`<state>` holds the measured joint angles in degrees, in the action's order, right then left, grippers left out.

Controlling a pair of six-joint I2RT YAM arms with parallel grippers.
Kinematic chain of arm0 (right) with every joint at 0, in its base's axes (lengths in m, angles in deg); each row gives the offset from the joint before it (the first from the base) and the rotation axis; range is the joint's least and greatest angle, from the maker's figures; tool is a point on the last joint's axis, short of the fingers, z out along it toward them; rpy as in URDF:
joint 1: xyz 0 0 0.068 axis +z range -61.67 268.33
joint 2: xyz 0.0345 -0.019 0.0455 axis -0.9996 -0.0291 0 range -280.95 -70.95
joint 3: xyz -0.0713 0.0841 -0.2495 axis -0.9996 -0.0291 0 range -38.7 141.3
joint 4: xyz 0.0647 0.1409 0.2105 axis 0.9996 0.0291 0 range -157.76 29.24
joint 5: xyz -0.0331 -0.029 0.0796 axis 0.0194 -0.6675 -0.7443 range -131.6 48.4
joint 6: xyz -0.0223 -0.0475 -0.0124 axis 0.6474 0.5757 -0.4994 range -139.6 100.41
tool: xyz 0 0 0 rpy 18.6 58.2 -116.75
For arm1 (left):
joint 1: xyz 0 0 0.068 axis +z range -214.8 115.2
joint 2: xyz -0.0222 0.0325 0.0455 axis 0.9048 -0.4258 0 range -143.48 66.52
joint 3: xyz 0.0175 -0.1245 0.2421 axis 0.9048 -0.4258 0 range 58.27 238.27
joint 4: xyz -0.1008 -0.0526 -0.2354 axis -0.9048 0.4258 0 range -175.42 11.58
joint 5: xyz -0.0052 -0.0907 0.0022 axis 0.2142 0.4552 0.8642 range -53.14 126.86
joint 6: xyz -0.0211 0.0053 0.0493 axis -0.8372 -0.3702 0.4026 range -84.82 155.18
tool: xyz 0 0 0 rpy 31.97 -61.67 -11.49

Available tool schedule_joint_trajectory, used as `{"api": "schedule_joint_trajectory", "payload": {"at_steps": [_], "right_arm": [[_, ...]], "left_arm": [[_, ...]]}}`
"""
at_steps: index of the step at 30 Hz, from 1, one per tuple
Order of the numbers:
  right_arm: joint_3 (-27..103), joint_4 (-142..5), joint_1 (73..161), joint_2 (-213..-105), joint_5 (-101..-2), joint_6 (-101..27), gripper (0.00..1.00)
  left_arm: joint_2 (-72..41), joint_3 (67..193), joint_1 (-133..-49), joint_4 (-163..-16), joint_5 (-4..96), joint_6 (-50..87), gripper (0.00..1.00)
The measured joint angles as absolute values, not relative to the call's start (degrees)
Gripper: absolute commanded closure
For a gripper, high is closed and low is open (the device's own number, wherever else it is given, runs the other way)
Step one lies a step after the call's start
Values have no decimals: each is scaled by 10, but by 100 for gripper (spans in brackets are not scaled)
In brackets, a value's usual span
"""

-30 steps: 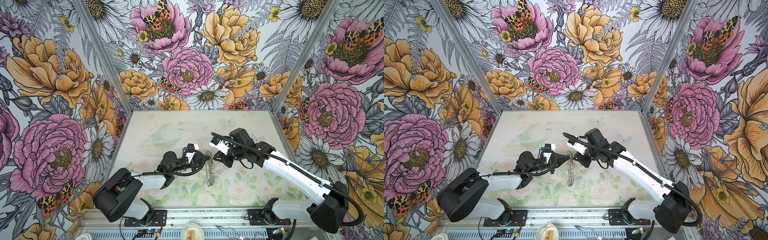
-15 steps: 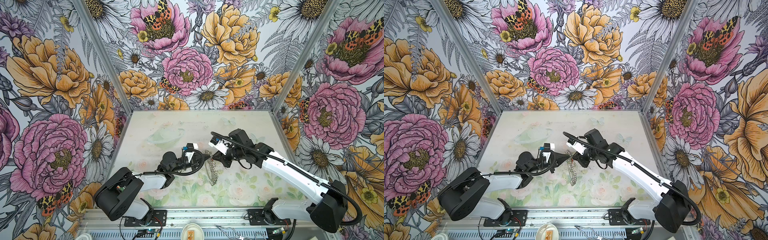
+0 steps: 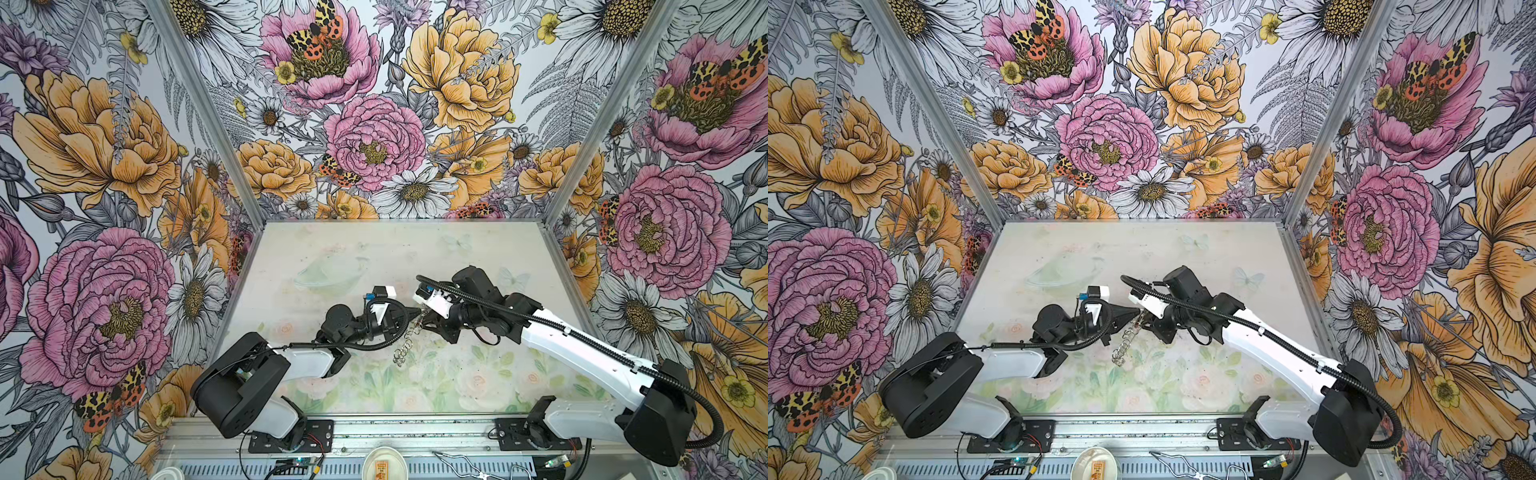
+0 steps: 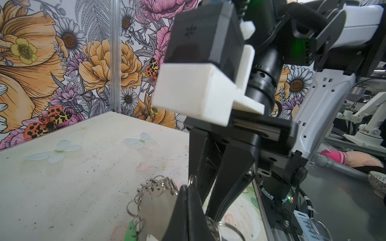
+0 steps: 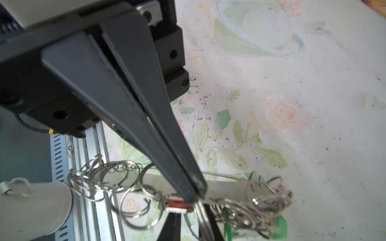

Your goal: Put the keys on the keyring

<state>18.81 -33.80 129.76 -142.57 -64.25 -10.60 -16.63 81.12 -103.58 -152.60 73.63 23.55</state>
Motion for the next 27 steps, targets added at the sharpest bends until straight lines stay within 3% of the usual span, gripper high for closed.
{"api": "schedule_joint_trajectory", "payload": {"at_steps": [10,27], "right_arm": [[177,-342,1261,-1351,-635,-106,83],[172,-383,1259,-1360,-683,-108,92]], "left_arm": [[-166,809,-1036,-1526,732,235,100],[-173,809,-1036,-1541,745,221,100]]}}
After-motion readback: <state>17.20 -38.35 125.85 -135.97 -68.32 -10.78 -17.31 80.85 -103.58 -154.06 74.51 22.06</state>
